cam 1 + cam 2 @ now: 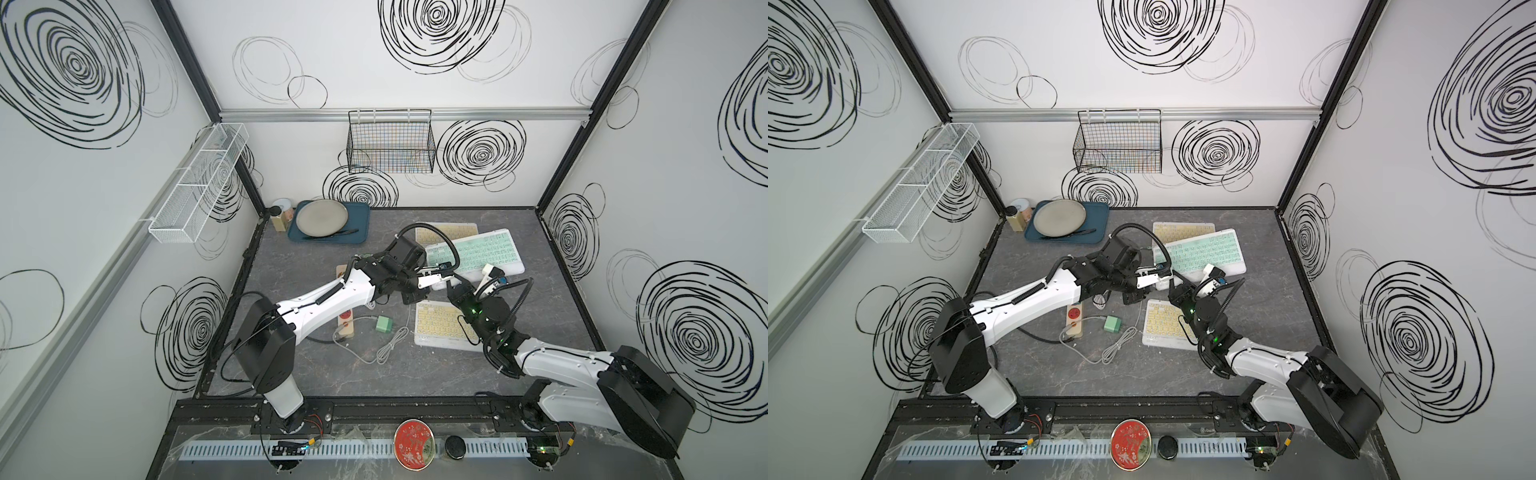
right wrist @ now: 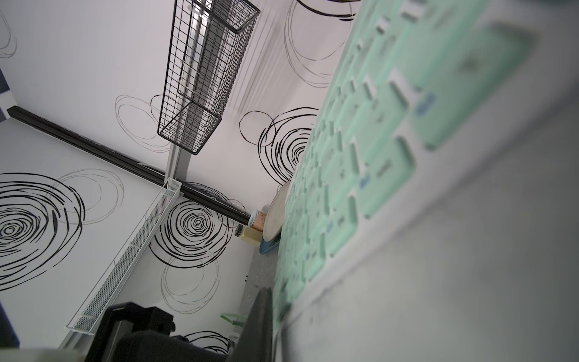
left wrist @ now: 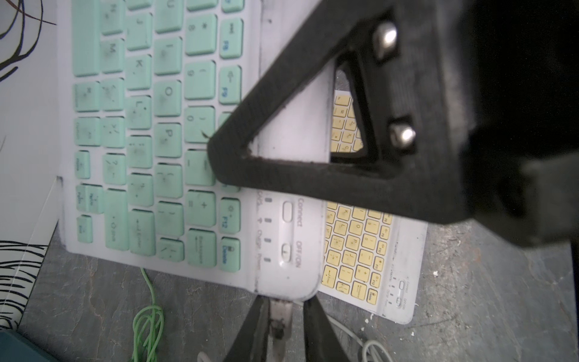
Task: Unplug the wireless keyboard
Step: Remove the power cord from the keyboard.
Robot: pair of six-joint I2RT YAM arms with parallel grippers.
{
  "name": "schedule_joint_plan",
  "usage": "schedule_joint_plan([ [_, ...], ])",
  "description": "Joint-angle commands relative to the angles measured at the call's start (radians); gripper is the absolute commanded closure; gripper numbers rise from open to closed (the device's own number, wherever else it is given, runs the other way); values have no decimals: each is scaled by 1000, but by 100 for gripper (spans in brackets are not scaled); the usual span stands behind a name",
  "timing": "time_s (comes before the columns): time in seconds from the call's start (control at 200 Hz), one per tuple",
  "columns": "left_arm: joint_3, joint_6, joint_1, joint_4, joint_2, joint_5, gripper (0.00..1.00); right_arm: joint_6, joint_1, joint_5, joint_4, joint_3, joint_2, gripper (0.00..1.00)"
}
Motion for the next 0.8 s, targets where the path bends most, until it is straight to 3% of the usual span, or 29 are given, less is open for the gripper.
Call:
schedule_joint_plan([
  [0.0,29,14,-18,0,0,32,79,-19,-2,7,38,11,-32,100],
  [0.125,38,22,-22,-12,9,33,80,-8,-2,9,41,-3,-45,100],
  [0.21,37,26,-26,-7,12,20,69,-7,-2,9,24,-2,-57,100],
  [0.295,37,29,-24,0,23,17,67,-6,-2,9,24,-3,-63,100],
  [0.425,60,41,-23,-27,41,35,77,4,-2,6,19,-2,-60,100],
  [0.595,60,37,-13,-14,44,35,79,2,-5,-2,35,-1,-50,100],
  [0.79,58,42,-4,-25,47,44,90,10,-9,0,9,0,-64,100],
])
